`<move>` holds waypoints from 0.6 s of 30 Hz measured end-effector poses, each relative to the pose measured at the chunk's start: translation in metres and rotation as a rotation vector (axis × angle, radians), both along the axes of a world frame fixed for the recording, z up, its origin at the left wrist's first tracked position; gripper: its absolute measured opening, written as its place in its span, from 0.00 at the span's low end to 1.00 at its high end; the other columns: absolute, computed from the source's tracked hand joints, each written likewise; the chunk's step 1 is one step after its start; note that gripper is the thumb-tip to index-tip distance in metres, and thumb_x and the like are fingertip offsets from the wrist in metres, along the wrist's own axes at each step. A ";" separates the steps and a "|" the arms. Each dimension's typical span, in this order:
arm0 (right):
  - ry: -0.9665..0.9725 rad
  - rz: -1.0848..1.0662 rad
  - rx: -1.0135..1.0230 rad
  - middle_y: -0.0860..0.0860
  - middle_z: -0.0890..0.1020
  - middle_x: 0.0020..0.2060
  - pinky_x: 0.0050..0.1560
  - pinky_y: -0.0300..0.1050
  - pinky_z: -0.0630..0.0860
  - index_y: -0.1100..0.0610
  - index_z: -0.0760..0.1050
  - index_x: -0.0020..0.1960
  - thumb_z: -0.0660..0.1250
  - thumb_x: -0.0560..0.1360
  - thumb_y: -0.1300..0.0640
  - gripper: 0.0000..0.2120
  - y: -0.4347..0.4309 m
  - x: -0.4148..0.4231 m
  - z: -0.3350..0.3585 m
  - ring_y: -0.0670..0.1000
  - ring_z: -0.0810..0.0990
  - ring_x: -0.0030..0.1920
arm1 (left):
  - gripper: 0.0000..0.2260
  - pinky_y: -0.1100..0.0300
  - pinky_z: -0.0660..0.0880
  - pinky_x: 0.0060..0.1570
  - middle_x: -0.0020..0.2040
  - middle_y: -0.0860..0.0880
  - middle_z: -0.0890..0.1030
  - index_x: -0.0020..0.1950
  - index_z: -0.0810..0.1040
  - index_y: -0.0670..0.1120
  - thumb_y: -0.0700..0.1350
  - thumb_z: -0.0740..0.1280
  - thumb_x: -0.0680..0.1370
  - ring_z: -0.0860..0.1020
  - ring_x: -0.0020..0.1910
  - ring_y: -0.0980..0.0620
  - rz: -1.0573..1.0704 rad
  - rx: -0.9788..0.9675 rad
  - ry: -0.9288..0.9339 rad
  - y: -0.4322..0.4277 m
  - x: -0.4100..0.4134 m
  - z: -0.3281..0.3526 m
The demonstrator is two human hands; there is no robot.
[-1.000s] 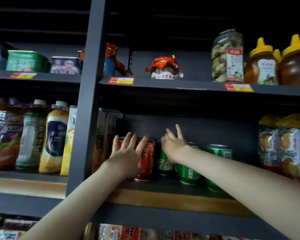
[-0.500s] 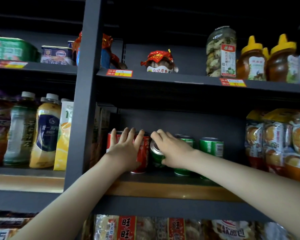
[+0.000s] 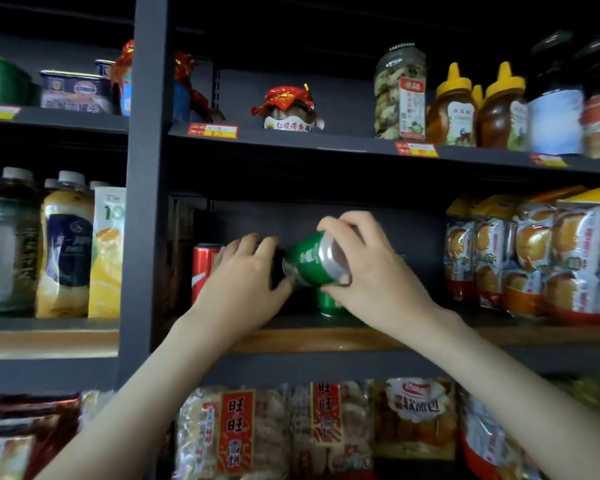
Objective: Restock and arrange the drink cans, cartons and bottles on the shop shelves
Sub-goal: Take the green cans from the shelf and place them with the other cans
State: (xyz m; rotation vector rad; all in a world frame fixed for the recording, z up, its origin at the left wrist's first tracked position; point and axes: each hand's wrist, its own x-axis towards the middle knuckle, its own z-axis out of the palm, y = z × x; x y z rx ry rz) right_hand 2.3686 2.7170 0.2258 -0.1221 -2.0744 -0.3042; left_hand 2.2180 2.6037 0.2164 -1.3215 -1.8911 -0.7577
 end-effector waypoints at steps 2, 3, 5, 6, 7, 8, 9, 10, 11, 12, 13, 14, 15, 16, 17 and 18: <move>0.122 0.046 -0.058 0.43 0.60 0.60 0.56 0.33 0.68 0.51 0.67 0.67 0.80 0.65 0.57 0.35 -0.008 0.019 -0.012 0.45 0.67 0.61 | 0.24 0.59 0.66 0.61 0.66 0.48 0.73 0.71 0.68 0.48 0.55 0.65 0.78 0.70 0.65 0.48 -0.194 0.156 -0.147 -0.012 0.024 -0.017; 0.164 0.066 -0.078 0.44 0.61 0.59 0.58 0.28 0.65 0.52 0.68 0.66 0.81 0.63 0.57 0.36 -0.014 0.029 -0.020 0.42 0.66 0.59 | 0.22 0.61 0.69 0.58 0.63 0.51 0.75 0.69 0.70 0.49 0.55 0.67 0.77 0.74 0.61 0.51 -0.252 0.223 -0.233 -0.020 0.039 -0.026; 0.236 0.101 -0.116 0.45 0.63 0.58 0.60 0.19 0.58 0.54 0.70 0.65 0.82 0.60 0.57 0.37 -0.026 0.050 -0.041 0.37 0.63 0.57 | 0.21 0.61 0.75 0.54 0.55 0.55 0.79 0.62 0.74 0.49 0.59 0.68 0.74 0.78 0.54 0.56 -0.360 0.336 -0.509 -0.037 0.067 -0.049; 0.272 0.119 -0.140 0.46 0.64 0.58 0.60 0.18 0.57 0.56 0.71 0.64 0.82 0.59 0.57 0.37 -0.034 0.060 -0.053 0.37 0.62 0.57 | 0.23 0.59 0.76 0.54 0.52 0.55 0.81 0.59 0.75 0.49 0.63 0.68 0.71 0.80 0.52 0.56 -0.433 0.359 -0.707 -0.045 0.080 -0.060; 0.303 0.143 -0.172 0.47 0.64 0.58 0.61 0.19 0.57 0.58 0.71 0.64 0.81 0.59 0.55 0.37 -0.042 0.071 -0.066 0.37 0.63 0.57 | 0.26 0.57 0.77 0.55 0.50 0.53 0.83 0.56 0.77 0.49 0.66 0.67 0.68 0.81 0.51 0.55 -0.522 0.338 -0.918 -0.053 0.093 -0.072; 0.324 0.174 -0.223 0.48 0.65 0.58 0.62 0.20 0.59 0.59 0.71 0.64 0.80 0.59 0.53 0.37 -0.051 0.081 -0.081 0.38 0.64 0.58 | 0.28 0.55 0.78 0.55 0.50 0.51 0.84 0.56 0.78 0.48 0.68 0.67 0.66 0.82 0.50 0.53 -0.630 0.254 -1.124 -0.060 0.104 -0.083; 0.328 0.215 -0.299 0.48 0.66 0.59 0.62 0.23 0.61 0.58 0.70 0.64 0.79 0.59 0.50 0.37 -0.059 0.090 -0.097 0.39 0.66 0.58 | 0.29 0.55 0.78 0.55 0.50 0.49 0.85 0.57 0.79 0.46 0.67 0.67 0.66 0.83 0.51 0.51 -0.750 0.150 -1.312 -0.065 0.117 -0.096; 0.318 0.267 -0.394 0.48 0.67 0.59 0.61 0.26 0.64 0.55 0.69 0.64 0.79 0.59 0.48 0.37 -0.068 0.098 -0.114 0.40 0.68 0.58 | 0.29 0.56 0.78 0.55 0.52 0.46 0.85 0.58 0.79 0.44 0.65 0.67 0.68 0.83 0.53 0.50 -0.857 0.090 -1.459 -0.070 0.129 -0.109; 0.302 0.322 -0.500 0.47 0.69 0.59 0.60 0.28 0.66 0.50 0.68 0.64 0.80 0.60 0.46 0.37 -0.076 0.105 -0.132 0.41 0.70 0.59 | 0.29 0.56 0.79 0.55 0.55 0.44 0.84 0.61 0.78 0.43 0.63 0.69 0.71 0.82 0.56 0.49 -0.936 0.092 -1.569 -0.073 0.140 -0.123; 0.284 0.371 -0.607 0.47 0.70 0.58 0.60 0.31 0.68 0.45 0.66 0.62 0.79 0.60 0.44 0.36 -0.084 0.110 -0.152 0.41 0.71 0.60 | 0.30 0.57 0.79 0.54 0.57 0.43 0.83 0.65 0.76 0.41 0.61 0.71 0.72 0.81 0.57 0.47 -0.987 0.146 -1.645 -0.076 0.150 -0.138; 0.268 0.413 -0.713 0.47 0.71 0.58 0.59 0.33 0.70 0.42 0.65 0.61 0.78 0.59 0.43 0.35 -0.092 0.114 -0.172 0.42 0.72 0.60 | 0.30 0.57 0.79 0.51 0.58 0.41 0.82 0.66 0.74 0.40 0.56 0.73 0.71 0.82 0.56 0.47 -1.013 0.222 -1.699 -0.079 0.158 -0.154; 0.246 0.445 -0.825 0.48 0.72 0.58 0.59 0.36 0.72 0.41 0.64 0.60 0.77 0.59 0.42 0.34 -0.098 0.117 -0.192 0.43 0.74 0.60 | 0.29 0.58 0.80 0.48 0.58 0.41 0.82 0.66 0.74 0.38 0.53 0.73 0.70 0.82 0.54 0.46 -1.023 0.290 -1.737 -0.083 0.165 -0.169; 0.213 0.464 -0.926 0.49 0.72 0.59 0.58 0.39 0.75 0.41 0.64 0.60 0.76 0.59 0.41 0.34 -0.105 0.121 -0.210 0.44 0.75 0.59 | 0.26 0.58 0.80 0.46 0.57 0.40 0.82 0.64 0.75 0.37 0.50 0.71 0.70 0.82 0.53 0.46 -1.014 0.343 -1.766 -0.087 0.171 -0.185; 0.164 0.469 -1.000 0.50 0.72 0.58 0.56 0.42 0.77 0.42 0.64 0.60 0.77 0.59 0.42 0.35 -0.109 0.125 -0.228 0.45 0.76 0.59 | 0.22 0.58 0.80 0.45 0.55 0.40 0.83 0.62 0.77 0.38 0.47 0.70 0.71 0.83 0.52 0.45 -0.989 0.369 -1.779 -0.093 0.175 -0.200; 0.093 0.462 -1.053 0.50 0.72 0.58 0.53 0.42 0.78 0.42 0.63 0.60 0.79 0.61 0.42 0.35 -0.113 0.130 -0.243 0.44 0.76 0.58 | 0.19 0.57 0.80 0.45 0.54 0.41 0.83 0.60 0.78 0.39 0.45 0.70 0.71 0.83 0.52 0.45 -0.945 0.368 -1.760 -0.099 0.177 -0.214; 0.009 0.451 -1.097 0.49 0.72 0.59 0.53 0.40 0.77 0.40 0.62 0.60 0.80 0.62 0.42 0.34 -0.115 0.135 -0.257 0.42 0.76 0.57 | 0.19 0.57 0.80 0.45 0.53 0.43 0.84 0.60 0.77 0.41 0.44 0.71 0.71 0.83 0.52 0.45 -0.884 0.339 -1.705 -0.105 0.178 -0.228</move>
